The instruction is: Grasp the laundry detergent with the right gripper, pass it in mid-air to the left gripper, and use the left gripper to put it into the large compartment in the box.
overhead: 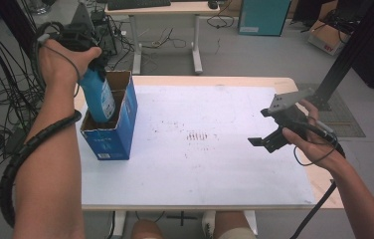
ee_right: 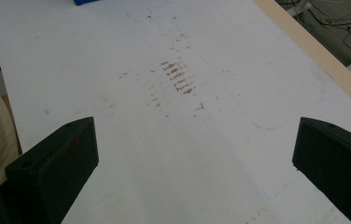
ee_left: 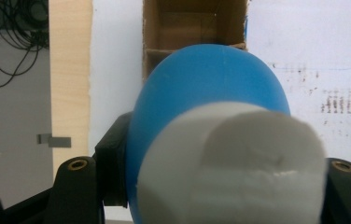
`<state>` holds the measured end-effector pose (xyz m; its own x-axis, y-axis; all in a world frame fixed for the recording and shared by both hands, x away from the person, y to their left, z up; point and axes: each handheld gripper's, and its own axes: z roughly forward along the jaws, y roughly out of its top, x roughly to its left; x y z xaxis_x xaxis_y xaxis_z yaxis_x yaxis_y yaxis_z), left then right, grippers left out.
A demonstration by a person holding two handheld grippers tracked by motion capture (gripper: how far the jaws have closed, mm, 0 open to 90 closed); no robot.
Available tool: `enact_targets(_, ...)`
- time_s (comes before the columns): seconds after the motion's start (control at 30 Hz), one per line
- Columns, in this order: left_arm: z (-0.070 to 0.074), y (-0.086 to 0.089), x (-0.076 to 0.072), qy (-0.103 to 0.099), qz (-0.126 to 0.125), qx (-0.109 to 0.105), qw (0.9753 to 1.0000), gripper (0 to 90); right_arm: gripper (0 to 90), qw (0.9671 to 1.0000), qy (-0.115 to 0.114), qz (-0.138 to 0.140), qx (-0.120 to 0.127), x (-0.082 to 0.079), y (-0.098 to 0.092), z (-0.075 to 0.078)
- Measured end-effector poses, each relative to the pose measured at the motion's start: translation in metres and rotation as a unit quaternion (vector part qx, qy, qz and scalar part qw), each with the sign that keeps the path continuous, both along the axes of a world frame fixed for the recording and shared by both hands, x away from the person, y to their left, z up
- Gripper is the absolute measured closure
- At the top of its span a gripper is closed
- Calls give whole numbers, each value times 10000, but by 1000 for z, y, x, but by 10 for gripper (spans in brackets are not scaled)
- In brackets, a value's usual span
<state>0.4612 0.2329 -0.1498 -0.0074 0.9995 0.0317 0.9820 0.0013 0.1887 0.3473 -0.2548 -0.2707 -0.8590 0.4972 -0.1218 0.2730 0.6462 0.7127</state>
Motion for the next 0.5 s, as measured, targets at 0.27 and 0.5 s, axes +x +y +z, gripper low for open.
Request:
enact_targets(0.27,-38,-3,2,-45,76,-74,9999,369,2,10000,-13,-49,-21,0,-2,-2)
enact_targets(0.5,-64,-3,3,2,60,-68,10000,369,2,10000,-29,-69,-11,0,-2,-1)
